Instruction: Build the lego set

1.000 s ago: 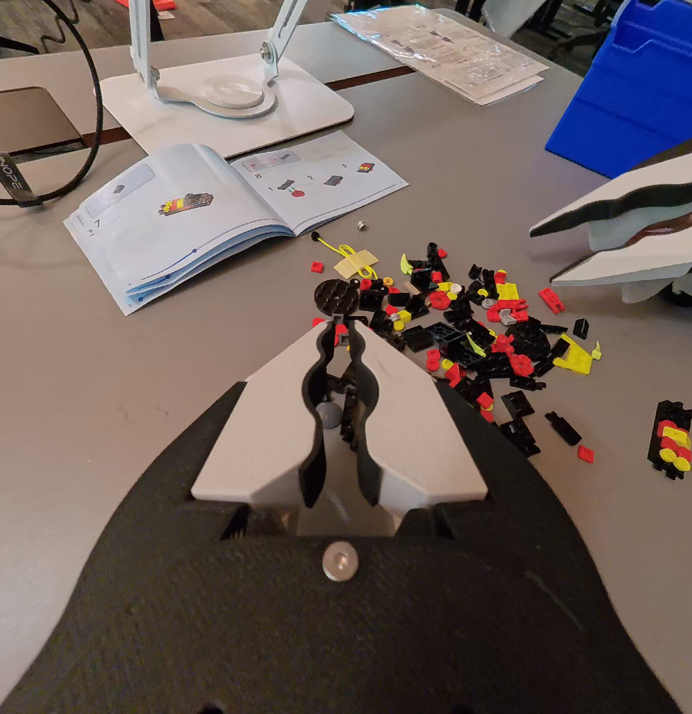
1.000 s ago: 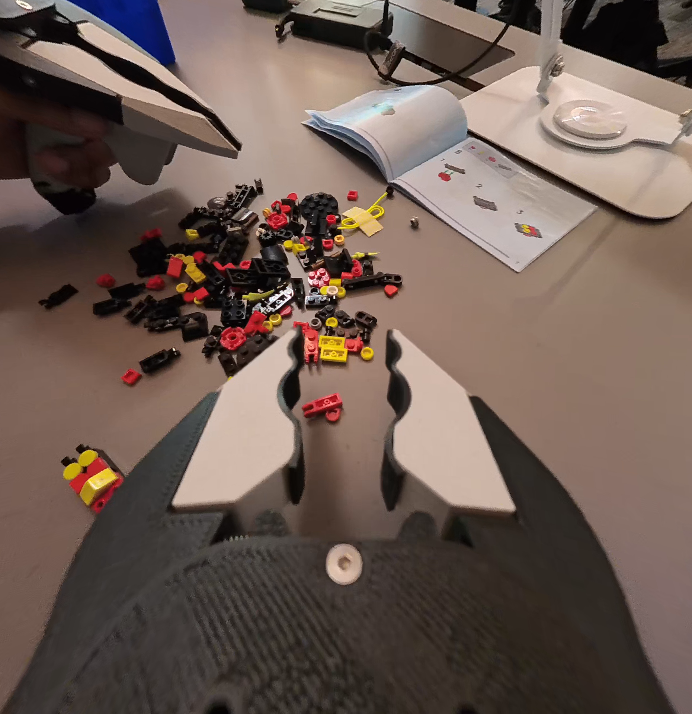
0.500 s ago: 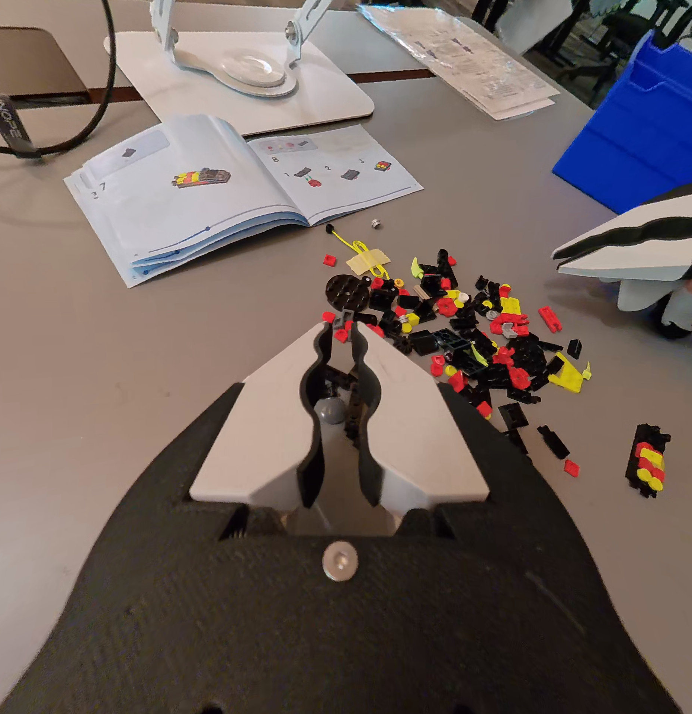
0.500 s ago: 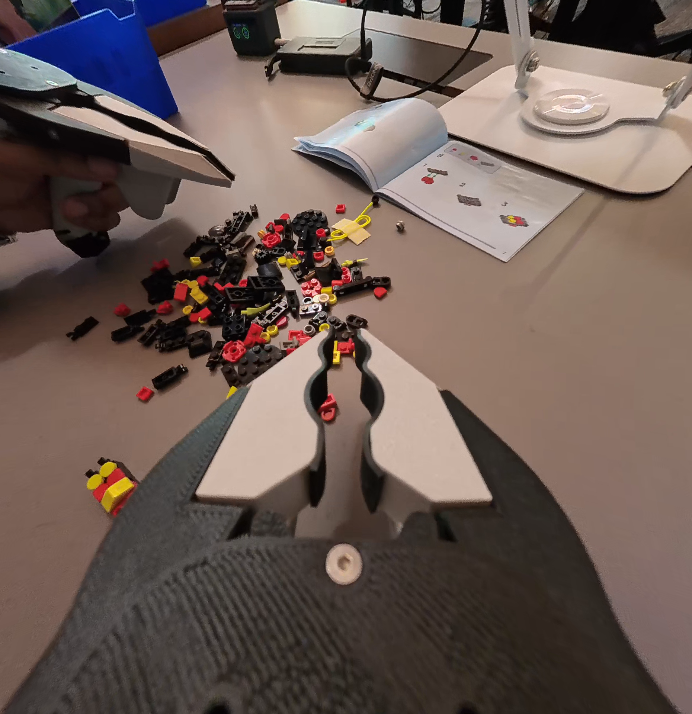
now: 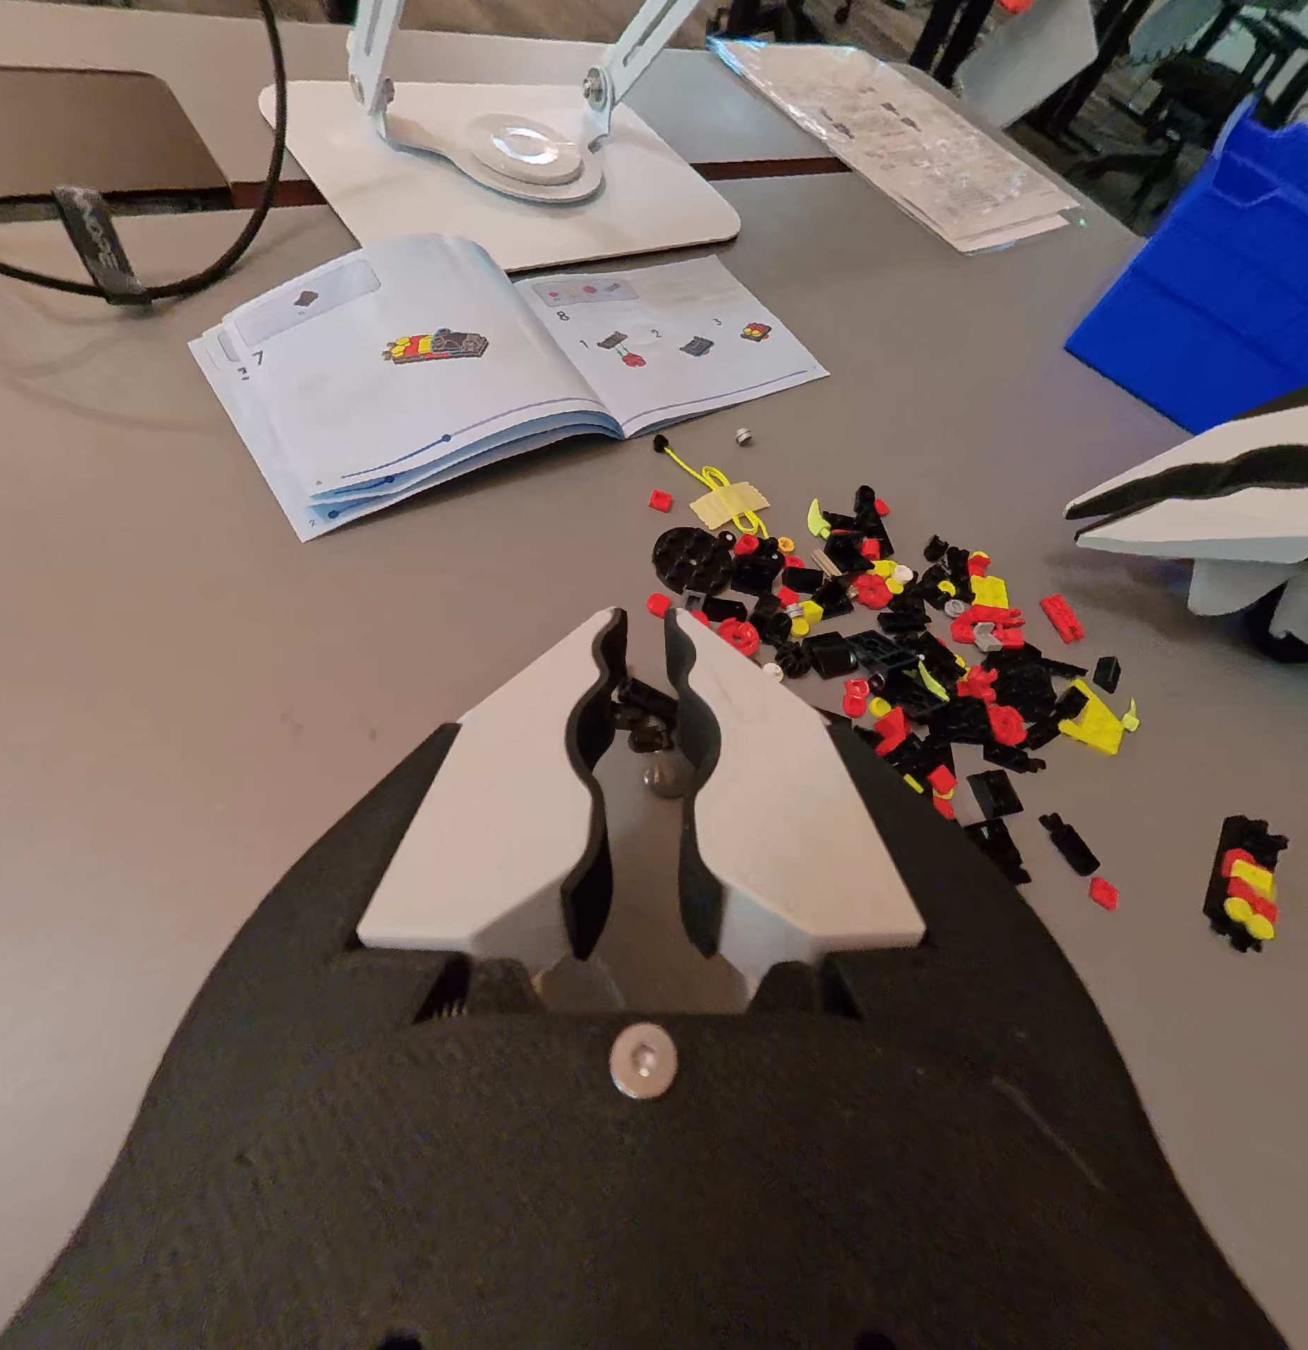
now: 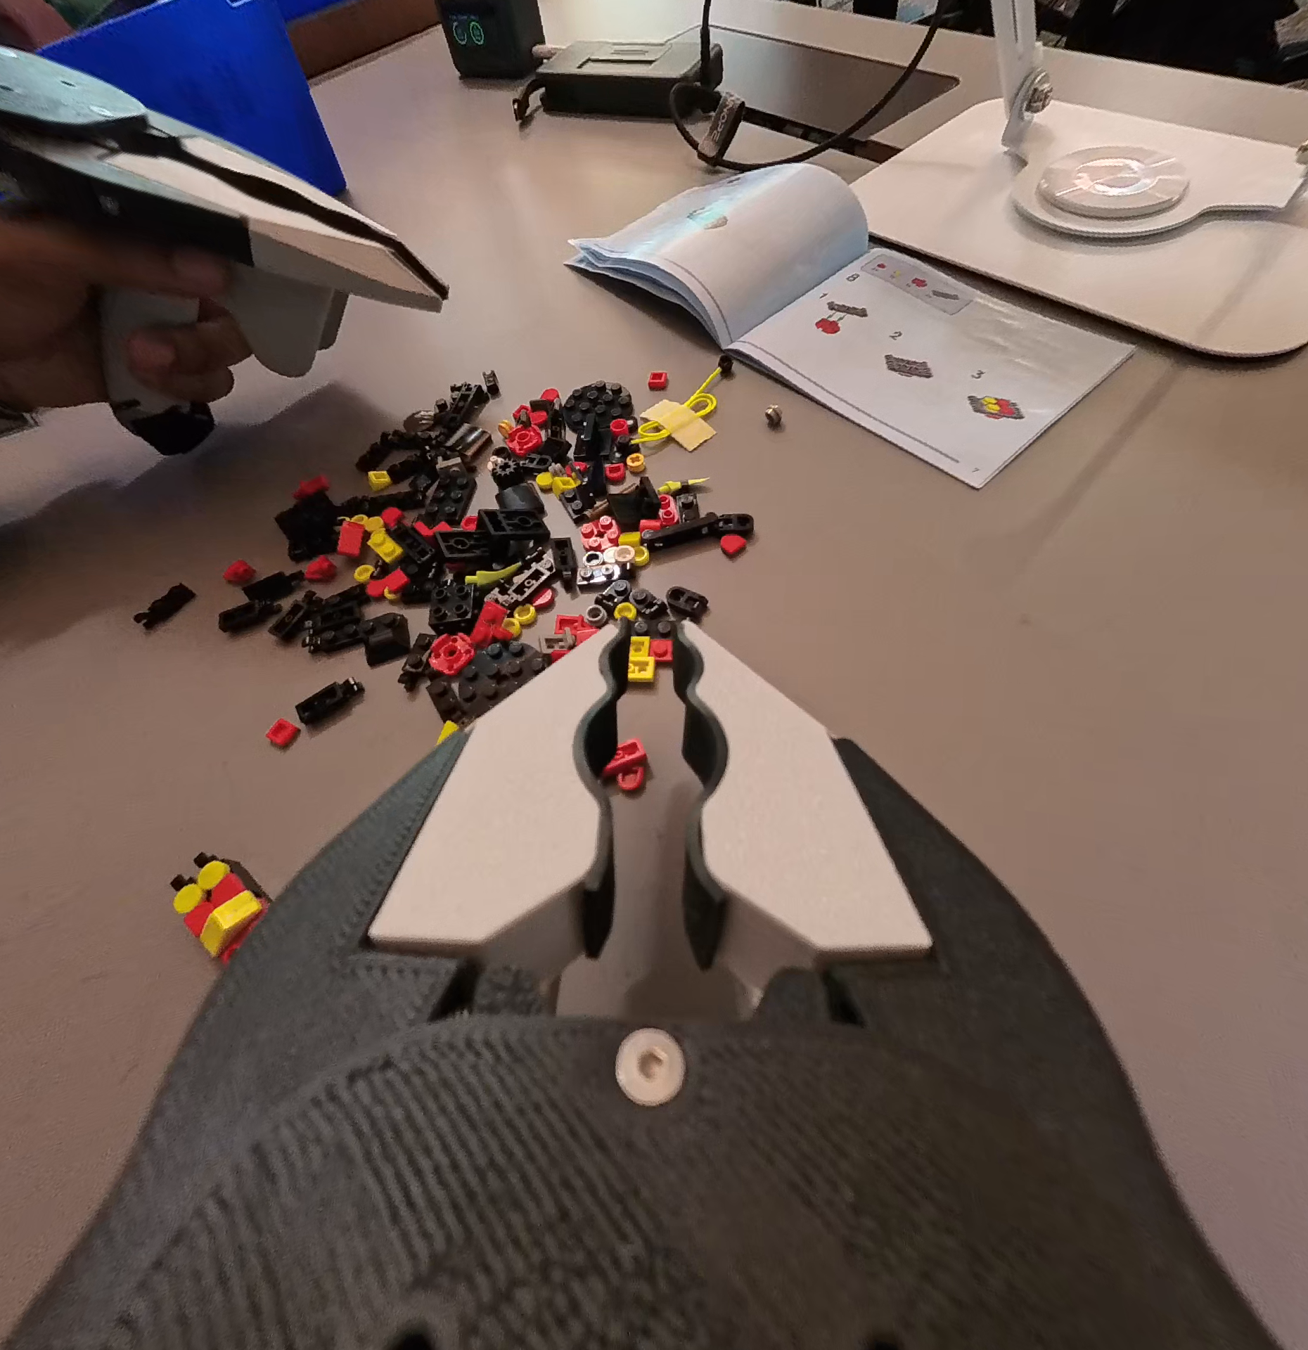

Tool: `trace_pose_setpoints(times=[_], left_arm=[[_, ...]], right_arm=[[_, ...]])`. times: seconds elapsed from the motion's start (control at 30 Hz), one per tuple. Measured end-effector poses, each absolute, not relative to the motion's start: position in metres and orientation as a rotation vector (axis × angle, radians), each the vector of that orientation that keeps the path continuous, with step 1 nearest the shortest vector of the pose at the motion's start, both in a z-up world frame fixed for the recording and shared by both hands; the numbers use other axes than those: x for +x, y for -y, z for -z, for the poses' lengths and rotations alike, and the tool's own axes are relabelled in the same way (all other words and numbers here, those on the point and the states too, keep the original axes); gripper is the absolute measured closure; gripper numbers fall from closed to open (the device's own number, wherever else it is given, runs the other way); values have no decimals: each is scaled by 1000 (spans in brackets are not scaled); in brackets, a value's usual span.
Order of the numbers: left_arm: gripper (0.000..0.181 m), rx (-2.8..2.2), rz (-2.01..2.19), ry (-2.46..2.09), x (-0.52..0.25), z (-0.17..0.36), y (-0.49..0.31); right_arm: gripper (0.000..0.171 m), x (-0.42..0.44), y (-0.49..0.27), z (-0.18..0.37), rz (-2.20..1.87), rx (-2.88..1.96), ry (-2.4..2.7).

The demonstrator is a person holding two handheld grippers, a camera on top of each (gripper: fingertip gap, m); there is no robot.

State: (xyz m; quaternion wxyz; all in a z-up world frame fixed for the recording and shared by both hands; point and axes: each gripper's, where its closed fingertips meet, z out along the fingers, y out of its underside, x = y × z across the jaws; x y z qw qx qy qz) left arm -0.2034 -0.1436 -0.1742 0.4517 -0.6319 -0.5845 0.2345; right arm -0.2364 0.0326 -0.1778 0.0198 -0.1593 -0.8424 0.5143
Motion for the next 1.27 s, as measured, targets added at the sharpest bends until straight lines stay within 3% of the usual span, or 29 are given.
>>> trace_pose_setpoints(times=[1.27], left_arm=[[171,-1592,-366,1475,-189,191,124]], right_arm=[[153,-225,-40,171,-1592,-360,2653]])
